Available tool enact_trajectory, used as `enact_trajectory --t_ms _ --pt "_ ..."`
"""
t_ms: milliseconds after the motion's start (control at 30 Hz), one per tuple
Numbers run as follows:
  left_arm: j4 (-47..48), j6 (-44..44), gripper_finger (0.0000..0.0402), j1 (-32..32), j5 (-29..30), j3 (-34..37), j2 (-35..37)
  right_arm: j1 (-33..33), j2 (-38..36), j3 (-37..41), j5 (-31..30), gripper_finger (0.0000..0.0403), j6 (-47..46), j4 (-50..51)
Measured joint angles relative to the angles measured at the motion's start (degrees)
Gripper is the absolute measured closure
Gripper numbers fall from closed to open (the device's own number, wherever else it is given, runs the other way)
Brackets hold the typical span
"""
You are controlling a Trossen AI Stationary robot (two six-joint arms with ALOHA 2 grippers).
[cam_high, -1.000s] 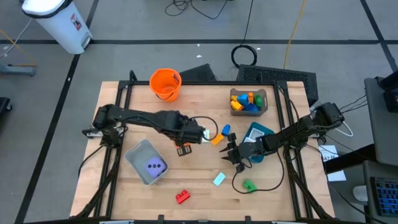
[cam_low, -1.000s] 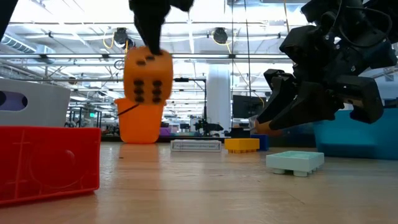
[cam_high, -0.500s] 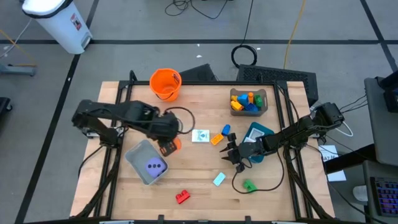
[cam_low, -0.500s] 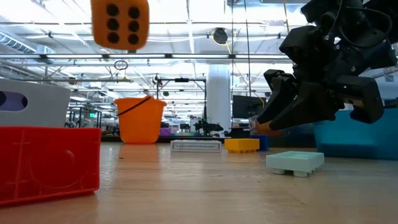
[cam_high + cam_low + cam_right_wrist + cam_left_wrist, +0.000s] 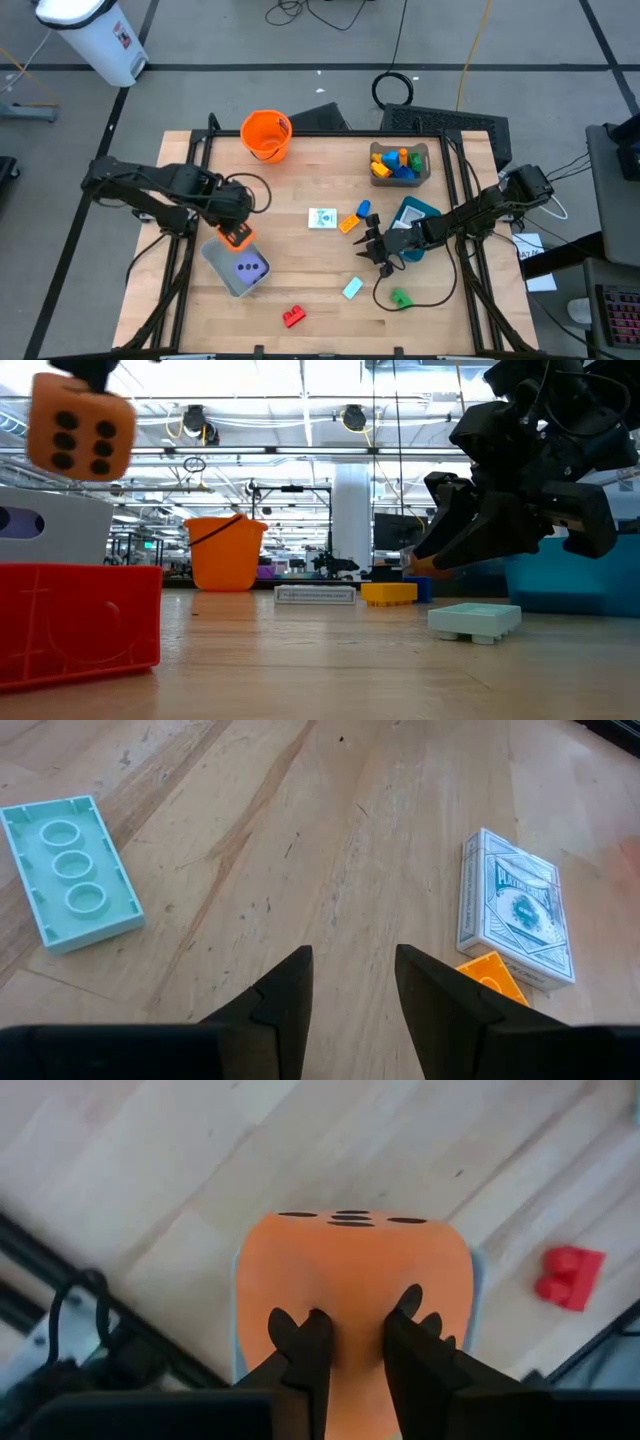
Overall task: Pick & Place Toys
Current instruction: Put the orange dice into the gray bin
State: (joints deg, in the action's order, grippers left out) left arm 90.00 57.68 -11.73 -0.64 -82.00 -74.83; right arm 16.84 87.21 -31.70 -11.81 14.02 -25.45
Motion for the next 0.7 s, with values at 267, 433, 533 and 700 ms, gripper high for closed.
enact_trajectory --t_ms 267,433,533,700 --pt "-3.42 4.07 0.0320 -0.52 -7.49 11.84 5.11 0.00 0.01 0.00 -0.04 0.0266 -0.02 -0.02" --pt "-8.02 3.97 0.0320 -1.32 -8.63 16.53 6.25 0.00 -0.01 0.00 -0.06 0.0266 -0.42 -0.02" --pt "-8.55 3.91 0.0321 -1.65 -8.57 17.99 6.32 0.00 0.01 0.00 -0.07 0.0266 -0.46 -0.02" --pt "-10.56 2.17 0.0321 -1.89 -8.31 20.50 6.32 0.00 0.01 0.00 -0.07 0.0266 -0.46 -0.02"
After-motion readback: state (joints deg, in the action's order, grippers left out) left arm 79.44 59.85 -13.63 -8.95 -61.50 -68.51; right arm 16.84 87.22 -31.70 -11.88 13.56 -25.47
